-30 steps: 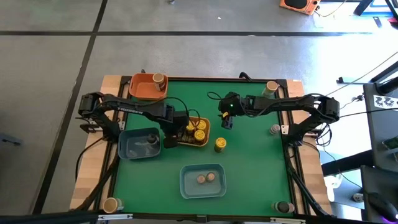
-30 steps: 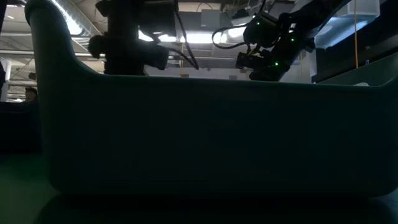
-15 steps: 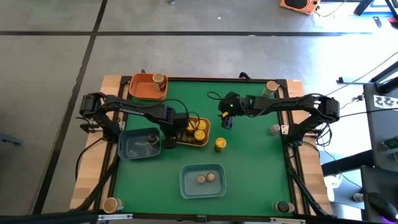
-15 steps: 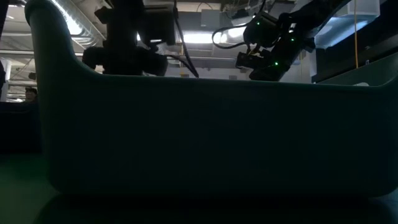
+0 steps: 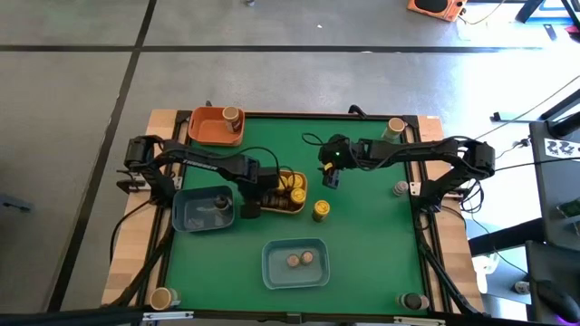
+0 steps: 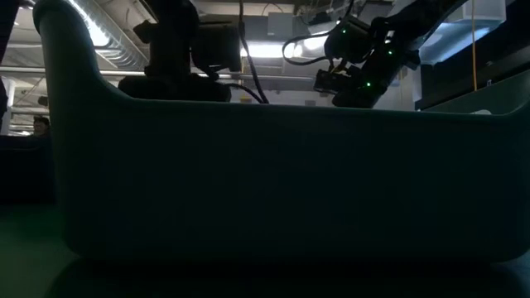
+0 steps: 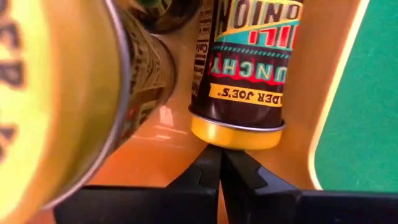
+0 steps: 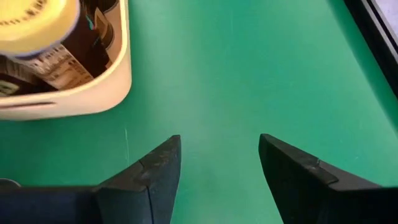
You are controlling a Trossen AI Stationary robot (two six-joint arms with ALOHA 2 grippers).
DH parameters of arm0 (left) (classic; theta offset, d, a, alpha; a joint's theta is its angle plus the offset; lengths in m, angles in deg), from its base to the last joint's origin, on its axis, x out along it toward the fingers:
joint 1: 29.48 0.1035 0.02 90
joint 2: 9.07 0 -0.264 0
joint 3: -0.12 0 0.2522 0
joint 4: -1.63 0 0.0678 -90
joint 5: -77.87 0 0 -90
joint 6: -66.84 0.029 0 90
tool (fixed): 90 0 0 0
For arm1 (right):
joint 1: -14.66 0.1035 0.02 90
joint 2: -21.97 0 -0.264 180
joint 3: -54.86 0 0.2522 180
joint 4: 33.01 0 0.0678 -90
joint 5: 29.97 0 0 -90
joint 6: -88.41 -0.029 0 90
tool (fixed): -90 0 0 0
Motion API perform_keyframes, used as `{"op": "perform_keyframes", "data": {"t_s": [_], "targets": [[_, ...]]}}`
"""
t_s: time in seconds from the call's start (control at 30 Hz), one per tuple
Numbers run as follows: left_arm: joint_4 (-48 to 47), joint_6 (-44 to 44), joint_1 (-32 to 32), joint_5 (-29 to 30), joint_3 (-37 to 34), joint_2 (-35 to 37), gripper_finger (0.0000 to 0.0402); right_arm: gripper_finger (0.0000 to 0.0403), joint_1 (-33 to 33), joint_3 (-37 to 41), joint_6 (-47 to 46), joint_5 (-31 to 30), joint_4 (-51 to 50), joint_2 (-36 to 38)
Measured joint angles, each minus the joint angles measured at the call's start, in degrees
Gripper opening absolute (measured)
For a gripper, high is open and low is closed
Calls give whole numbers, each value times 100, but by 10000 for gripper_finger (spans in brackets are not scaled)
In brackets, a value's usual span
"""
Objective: Sort spices by type
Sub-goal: Adjust the yellow seasoning bottle into the yellow bin
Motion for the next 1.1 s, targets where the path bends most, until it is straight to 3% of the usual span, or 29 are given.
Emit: {"op": "perform_keyframes", "data": {"t_s": [0.8, 1.1], "targets": [[34, -305, -26, 2, 511, 205, 5, 214, 0, -7, -17, 44, -223, 278], [578, -392, -147, 2, 587, 205, 5, 214, 0, -7, 0, 42, -216, 274]]}}
